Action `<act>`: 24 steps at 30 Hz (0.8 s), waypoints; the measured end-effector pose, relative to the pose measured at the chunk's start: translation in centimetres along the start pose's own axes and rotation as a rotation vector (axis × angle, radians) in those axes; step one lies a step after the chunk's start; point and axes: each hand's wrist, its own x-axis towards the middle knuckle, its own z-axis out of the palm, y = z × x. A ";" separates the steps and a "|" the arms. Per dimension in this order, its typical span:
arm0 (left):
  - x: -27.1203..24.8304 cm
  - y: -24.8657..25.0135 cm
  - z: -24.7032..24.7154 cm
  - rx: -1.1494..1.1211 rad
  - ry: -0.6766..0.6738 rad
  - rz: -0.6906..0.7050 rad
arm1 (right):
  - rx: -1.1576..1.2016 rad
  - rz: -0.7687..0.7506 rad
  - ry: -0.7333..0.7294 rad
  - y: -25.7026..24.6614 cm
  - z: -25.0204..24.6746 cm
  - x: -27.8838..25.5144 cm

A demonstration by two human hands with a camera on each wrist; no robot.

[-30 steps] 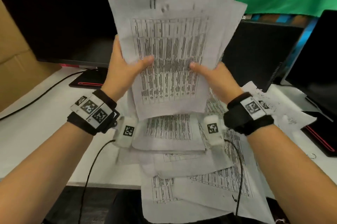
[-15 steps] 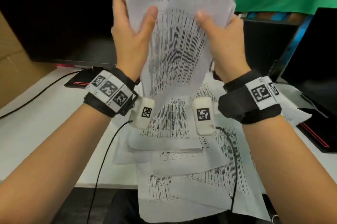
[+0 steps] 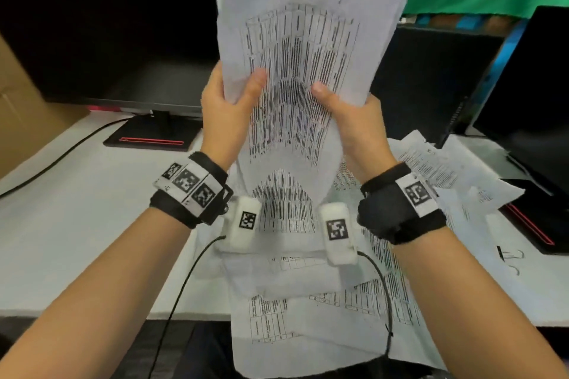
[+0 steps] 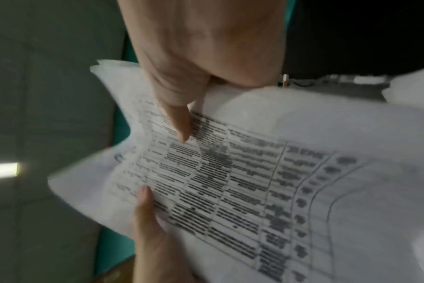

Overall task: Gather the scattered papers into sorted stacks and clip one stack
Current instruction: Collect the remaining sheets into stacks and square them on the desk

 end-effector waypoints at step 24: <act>-7.5 -12.8 -2.4 0.788 -0.359 -1.031 | -0.575 0.760 -0.124 14.5 -3.9 -3.0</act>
